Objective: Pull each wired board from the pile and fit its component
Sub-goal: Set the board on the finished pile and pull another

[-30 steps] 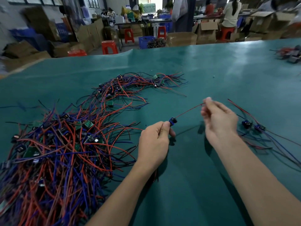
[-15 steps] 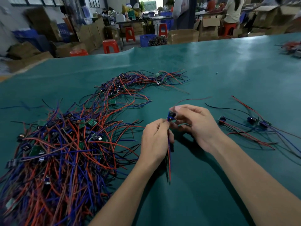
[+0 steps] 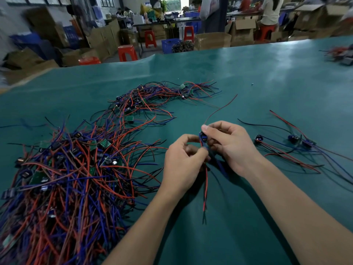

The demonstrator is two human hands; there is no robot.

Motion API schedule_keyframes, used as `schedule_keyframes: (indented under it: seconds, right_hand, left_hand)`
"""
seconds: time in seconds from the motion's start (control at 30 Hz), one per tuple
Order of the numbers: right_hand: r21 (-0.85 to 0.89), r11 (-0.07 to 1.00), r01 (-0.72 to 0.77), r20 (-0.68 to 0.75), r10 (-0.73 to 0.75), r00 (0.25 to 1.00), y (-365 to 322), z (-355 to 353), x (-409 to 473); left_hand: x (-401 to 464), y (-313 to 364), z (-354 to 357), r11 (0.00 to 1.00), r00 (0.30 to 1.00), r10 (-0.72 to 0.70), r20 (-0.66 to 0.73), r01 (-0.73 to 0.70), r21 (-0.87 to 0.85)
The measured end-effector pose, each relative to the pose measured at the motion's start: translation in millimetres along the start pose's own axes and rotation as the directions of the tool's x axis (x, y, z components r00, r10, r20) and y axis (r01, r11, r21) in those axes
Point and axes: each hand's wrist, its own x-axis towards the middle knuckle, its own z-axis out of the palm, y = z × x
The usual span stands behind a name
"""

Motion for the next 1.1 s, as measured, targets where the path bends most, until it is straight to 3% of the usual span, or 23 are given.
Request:
schedule_keyframes:
  seconds: [0.23,0.5,0.8,0.97,1.1]
  right_hand:
    - [-0.066,0.997,0.03,0.087,-0.025,0.996,1,-3,-1]
    - [-0.037,0.999,-0.013,0.174,0.019,0.985,-1,-9,-1]
    - [-0.046,0.999,0.0,0.066,0.003,0.998,1,-6,3]
    - [-0.15,0.989,0.005,0.183,0.022,0.983,4,-6,2]
    - [-0.104,0.995,-0.013,0.251,0.039,0.967,3,-10,3]
  left_hand:
    - [2,0,-2,0.994,0.992,0.083,-0.096,-0.089,-0.06]
    - [3,-5,-4,0.996,0.985,0.074,-0.156,-0.081,-0.038]
    - [7,-11,-2,0.996,0.99,0.07,-0.125,-0.063,0.058]
    - [5,-8,-2,0.996,0.988,0.083,-0.131,-0.079,0.032]
    - [4,-5,-4,0.997,0.987,0.083,-0.135,-0.083,0.0]
